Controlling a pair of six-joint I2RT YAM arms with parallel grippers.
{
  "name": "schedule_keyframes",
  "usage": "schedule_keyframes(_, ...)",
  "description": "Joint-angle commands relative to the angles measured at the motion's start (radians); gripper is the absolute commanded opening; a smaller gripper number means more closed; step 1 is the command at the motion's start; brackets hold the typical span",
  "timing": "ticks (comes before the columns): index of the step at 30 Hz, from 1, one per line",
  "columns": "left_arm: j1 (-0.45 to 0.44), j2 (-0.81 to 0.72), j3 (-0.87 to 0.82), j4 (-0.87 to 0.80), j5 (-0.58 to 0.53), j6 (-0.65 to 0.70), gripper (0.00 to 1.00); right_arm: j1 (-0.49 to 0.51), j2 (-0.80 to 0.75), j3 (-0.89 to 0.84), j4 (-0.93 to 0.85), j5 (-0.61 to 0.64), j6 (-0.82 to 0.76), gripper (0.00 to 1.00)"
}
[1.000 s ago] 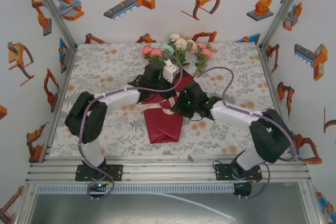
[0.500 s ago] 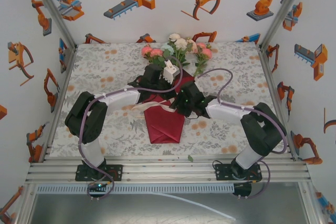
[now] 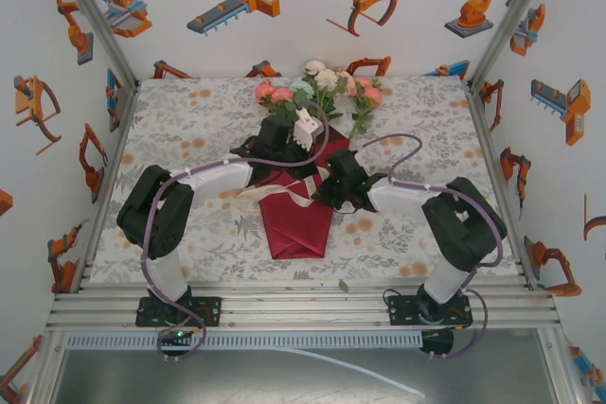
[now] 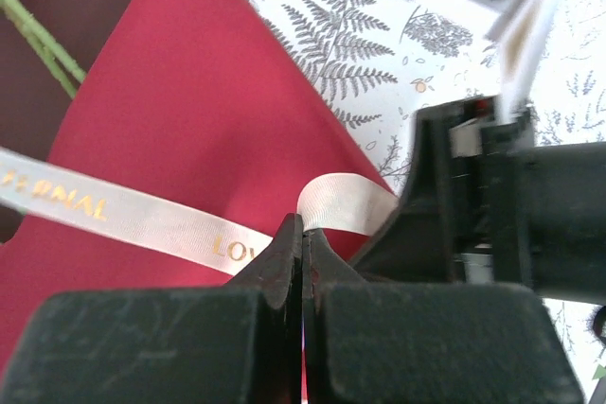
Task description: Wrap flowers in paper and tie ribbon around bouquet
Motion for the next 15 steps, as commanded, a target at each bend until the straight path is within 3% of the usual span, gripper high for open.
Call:
schedule_keyframes(1, 0.008, 0.012, 0.026, -0.045, -0.060, -0.013, 0.00, 0.004, -0.170, -0.023, -0.046, 0.025, -0.130, 0.00)
schedule_keyframes(4, 0.011, 0.016, 0.018, -0.055, -0.075, -0.012, 0.00, 0.007, -0.338, -0.069, -0.111, 0.081, -0.214, 0.00)
schedule_keyframes(10, 0.011, -0.011, -0.024, -0.036, -0.074, -0.022, 0.07, -0.005, -0.540, -0.089, -0.171, 0.399, -0.311, 0.00)
schedule_keyframes(13, 0.012, -0.040, -0.049, -0.012, -0.075, -0.032, 0.26, -0.007, -0.553, -0.107, -0.158, 0.539, -0.280, 0.00)
schedule_keyframes(15, 0.011, -0.088, -0.088, 0.045, -0.099, -0.057, 0.40, -0.010, -0.529, -0.107, -0.147, 0.561, -0.276, 0.00)
